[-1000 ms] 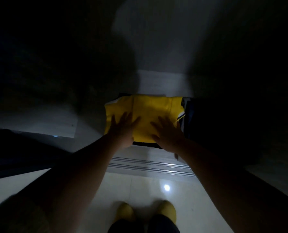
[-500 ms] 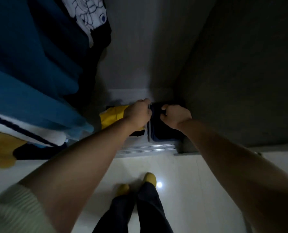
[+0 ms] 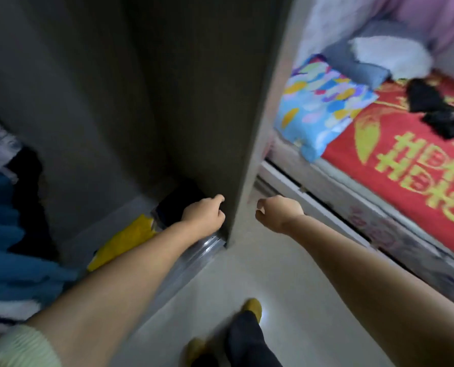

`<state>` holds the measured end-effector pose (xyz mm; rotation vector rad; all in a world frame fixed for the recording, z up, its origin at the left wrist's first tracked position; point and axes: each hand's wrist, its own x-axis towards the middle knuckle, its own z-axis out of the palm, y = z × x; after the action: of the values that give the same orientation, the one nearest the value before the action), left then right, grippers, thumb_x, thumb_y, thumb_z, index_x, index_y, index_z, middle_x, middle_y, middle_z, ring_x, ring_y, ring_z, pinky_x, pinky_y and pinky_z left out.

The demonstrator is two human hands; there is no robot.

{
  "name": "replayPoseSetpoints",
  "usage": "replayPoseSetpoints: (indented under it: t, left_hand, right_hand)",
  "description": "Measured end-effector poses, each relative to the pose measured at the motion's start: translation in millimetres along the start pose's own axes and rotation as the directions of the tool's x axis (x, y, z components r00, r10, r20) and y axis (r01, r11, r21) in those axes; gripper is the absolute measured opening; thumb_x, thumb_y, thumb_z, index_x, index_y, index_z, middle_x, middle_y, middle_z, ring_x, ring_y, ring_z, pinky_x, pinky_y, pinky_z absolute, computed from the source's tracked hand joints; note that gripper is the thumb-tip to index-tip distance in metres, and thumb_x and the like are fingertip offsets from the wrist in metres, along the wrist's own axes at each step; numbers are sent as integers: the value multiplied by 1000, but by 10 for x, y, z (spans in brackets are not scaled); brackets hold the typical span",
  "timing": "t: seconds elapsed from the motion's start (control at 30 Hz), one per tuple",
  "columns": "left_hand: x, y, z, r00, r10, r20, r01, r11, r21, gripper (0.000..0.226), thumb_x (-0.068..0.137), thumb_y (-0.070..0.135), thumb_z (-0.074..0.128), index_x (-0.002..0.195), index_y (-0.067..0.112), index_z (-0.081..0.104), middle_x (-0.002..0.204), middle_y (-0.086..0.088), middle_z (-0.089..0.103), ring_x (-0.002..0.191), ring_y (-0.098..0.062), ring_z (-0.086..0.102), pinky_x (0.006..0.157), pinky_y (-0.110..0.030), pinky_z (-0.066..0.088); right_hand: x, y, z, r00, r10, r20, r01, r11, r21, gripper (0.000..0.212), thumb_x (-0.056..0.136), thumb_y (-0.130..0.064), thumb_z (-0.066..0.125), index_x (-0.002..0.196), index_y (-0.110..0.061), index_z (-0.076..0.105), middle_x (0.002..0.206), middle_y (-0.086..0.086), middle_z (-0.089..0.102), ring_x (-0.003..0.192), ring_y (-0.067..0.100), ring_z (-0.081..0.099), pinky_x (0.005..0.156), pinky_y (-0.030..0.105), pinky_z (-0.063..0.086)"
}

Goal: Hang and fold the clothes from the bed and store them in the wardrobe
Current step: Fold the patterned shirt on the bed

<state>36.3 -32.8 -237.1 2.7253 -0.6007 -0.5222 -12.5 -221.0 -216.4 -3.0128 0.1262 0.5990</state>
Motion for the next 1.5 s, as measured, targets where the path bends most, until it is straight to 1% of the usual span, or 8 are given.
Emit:
replayPoseSetpoints:
  t: [0.27,0.37,0.5,0.73,0.93,1.1,1.23,1.5]
  left_hand:
    - [383,1792,163,925,372,80,-378,922,86,47,89,24,42,136,22,41,125,-9,59,111,-33,58,84,-36,46]
    - [606,2533,272,877,468,110,-479,870,118,45,90,23,42,135,22,41,122,-9,60,107,-31,58,75,-34,43]
    - [797,3535,442,821,554,135,-568,817,104,47,91,22,41,138,20,39,116,-7,62,100,-29,59,72,-34,45]
    - [1093,5191,809,744,643,180,-662,746,70,50,96,21,40,145,19,32,71,1,56,60,-21,53,47,-30,32]
    - [1545,6185,1095,704,656,274,-697,712,84,47,99,20,39,145,19,31,76,1,57,54,-17,46,43,-26,29]
    - [2031,6976,1458,633,708,312,-770,617,162,48,99,26,41,145,19,32,106,-4,63,73,-20,59,52,-31,44]
    - [2590,7804,1667,592,728,347,-802,576,160,48,96,22,38,144,19,33,98,-1,60,65,-17,54,47,-29,37]
    - [3355,9424,2167,492,734,469,-869,443,219,50,96,22,36,145,18,30,117,-6,60,93,-25,61,59,-33,46]
  right_hand:
    - [-998,1632,-307,926,375,-41,-368,922,122,32,92,-33,40,108,-17,63,109,7,64,97,29,62,72,31,47]
    - [-1320,2285,-291,889,456,-34,-447,883,144,27,94,-29,38,93,-16,61,93,5,63,76,24,59,58,28,43]
    - [-1681,3124,-247,842,540,-5,-530,829,176,30,99,-34,38,101,-17,62,95,1,65,82,22,64,68,32,55]
    - [-2250,4641,-188,752,659,12,-645,732,219,34,99,-32,36,93,-12,64,91,3,66,80,24,61,62,30,48]
    - [-2413,5620,-60,713,701,23,-681,684,262,33,99,-31,37,99,-12,64,95,3,66,85,24,63,64,32,51]
    - [-2355,6505,82,649,761,19,-731,616,295,32,97,-29,37,99,-12,63,95,3,66,83,24,62,61,29,46]
    - [-2265,7356,143,546,836,58,-798,499,338,30,95,-28,38,104,-14,63,107,5,66,96,27,62,68,30,45]
    - [-2283,8735,417,398,897,193,-837,269,477,31,94,-26,39,111,-18,64,115,3,65,103,25,61,78,32,46]
